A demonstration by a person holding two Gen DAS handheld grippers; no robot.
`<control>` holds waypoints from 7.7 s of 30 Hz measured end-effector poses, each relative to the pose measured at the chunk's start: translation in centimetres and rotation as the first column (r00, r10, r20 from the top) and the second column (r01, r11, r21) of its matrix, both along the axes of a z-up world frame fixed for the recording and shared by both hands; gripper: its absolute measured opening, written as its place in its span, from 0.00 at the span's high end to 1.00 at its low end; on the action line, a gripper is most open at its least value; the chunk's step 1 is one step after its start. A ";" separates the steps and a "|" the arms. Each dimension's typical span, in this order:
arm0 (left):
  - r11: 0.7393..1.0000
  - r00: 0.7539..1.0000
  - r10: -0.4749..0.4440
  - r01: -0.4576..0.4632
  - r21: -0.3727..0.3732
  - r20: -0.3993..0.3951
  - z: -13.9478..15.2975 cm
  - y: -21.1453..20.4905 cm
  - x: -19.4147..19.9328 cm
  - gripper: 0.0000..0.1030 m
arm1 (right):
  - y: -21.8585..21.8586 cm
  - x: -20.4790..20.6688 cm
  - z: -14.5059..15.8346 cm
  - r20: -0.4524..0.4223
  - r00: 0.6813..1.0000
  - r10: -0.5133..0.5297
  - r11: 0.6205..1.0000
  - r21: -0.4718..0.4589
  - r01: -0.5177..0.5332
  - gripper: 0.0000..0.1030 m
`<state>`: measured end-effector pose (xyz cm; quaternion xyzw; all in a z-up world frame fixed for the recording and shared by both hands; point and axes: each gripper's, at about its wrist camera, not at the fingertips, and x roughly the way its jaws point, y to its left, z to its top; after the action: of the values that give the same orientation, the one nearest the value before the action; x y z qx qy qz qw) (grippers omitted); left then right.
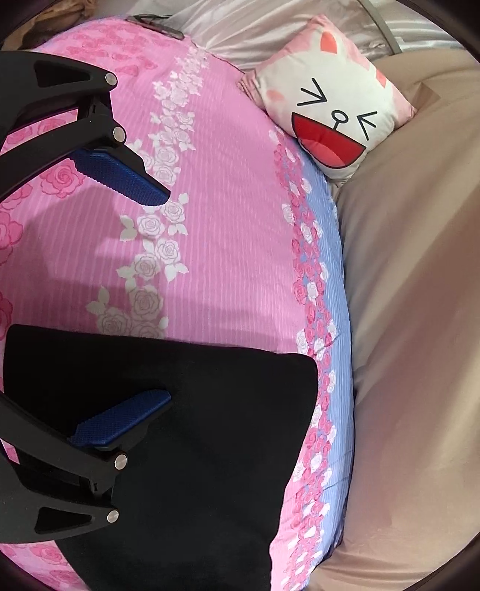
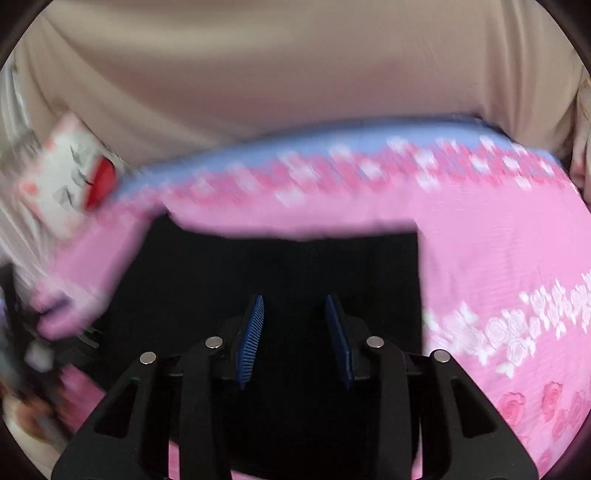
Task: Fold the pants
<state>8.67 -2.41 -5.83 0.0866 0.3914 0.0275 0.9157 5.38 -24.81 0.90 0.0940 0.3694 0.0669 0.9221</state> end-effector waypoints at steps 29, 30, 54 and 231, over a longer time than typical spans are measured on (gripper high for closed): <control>0.997 0.999 0.023 -0.021 -0.068 0.028 -0.6 1.2 -0.2 0.05 | -2.8 -0.2 -2.9 -0.067 0.990 -0.127 0.990 0.050 0.130 0.69; 0.998 0.999 0.028 -0.026 -0.060 0.028 -0.6 1.0 -0.2 0.05 | -2.5 -0.2 -3.5 -0.079 0.992 -0.103 0.995 0.005 0.104 0.72; 0.982 0.991 0.106 -0.117 -0.145 -0.086 -0.6 2.9 -2.5 0.05 | -6.1 -9.7 -8.4 -0.137 0.976 -0.169 0.958 0.212 0.195 0.33; 0.991 0.990 -0.098 0.106 0.085 -0.097 1.2 -5.6 -5.7 0.16 | -6.3 -11.0 -4.9 -0.044 0.981 -0.191 0.962 -0.205 0.179 0.58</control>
<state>2.99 -8.03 -4.66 0.1486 0.4268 -0.0059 0.8920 -5.58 -31.14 -4.04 0.0372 0.3928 -0.0600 0.9169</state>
